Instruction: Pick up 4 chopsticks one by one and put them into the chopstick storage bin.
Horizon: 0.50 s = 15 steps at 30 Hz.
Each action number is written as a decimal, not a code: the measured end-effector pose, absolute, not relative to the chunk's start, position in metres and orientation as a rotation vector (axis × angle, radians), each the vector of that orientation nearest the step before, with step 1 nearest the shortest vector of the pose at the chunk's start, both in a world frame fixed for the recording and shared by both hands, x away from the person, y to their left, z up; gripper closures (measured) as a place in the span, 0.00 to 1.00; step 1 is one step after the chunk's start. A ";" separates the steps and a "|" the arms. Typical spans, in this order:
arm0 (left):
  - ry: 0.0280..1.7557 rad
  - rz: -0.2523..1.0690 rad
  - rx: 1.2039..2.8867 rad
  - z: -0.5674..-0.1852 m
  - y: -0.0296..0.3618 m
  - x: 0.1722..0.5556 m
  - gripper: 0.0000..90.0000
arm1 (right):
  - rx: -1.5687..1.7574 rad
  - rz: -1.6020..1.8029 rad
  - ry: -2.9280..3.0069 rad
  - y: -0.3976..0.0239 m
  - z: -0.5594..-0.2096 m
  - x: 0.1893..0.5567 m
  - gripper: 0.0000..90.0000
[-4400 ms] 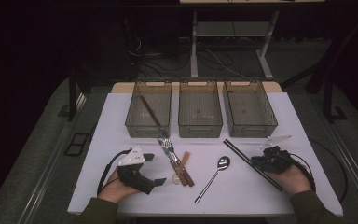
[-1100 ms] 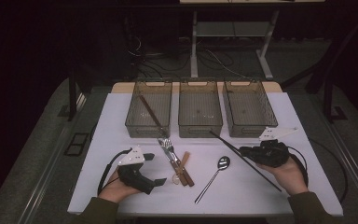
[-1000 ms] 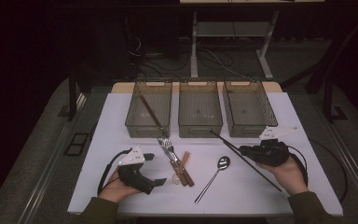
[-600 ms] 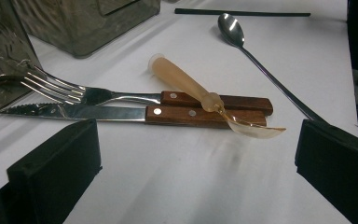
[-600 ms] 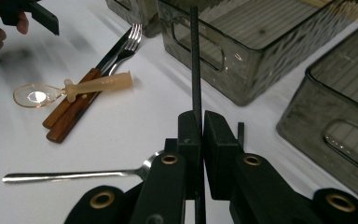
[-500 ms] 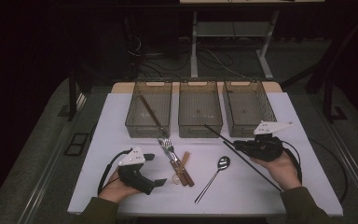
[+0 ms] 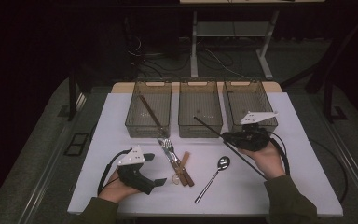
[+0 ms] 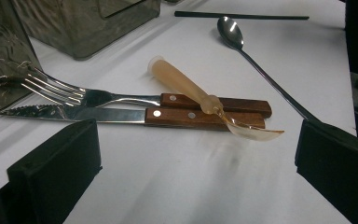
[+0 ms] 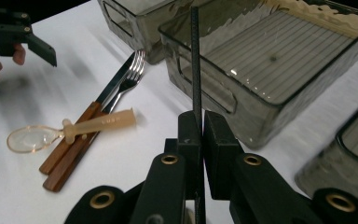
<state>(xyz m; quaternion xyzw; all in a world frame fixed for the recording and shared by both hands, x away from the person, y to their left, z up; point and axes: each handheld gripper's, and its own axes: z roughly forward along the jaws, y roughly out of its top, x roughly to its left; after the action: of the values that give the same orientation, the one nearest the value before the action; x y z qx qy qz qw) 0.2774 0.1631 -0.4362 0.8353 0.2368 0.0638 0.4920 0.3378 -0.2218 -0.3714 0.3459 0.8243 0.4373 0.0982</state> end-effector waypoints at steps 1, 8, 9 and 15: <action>0.576 0.154 2.027 -0.436 0.163 0.277 0.00 | 1.027 1.294 2.443 -0.220 -0.370 0.340 0.95; 0.571 0.157 2.027 -0.436 0.164 0.278 0.00 | 1.026 1.278 2.451 -0.202 -0.363 0.354 0.95; 0.570 0.157 2.029 -0.436 0.164 0.278 0.00 | 1.013 1.274 2.451 -0.199 -0.362 0.356 0.95; 0.573 0.156 2.030 -0.436 0.164 0.278 0.00 | 1.010 1.257 2.463 -0.181 -0.355 0.367 0.95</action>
<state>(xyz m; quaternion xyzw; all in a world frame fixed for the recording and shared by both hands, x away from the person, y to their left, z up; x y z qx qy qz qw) 0.2779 0.1640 -0.4358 0.8362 0.2362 0.0642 0.4908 0.3669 -0.1806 -0.3545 0.3415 0.8325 0.4249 0.0987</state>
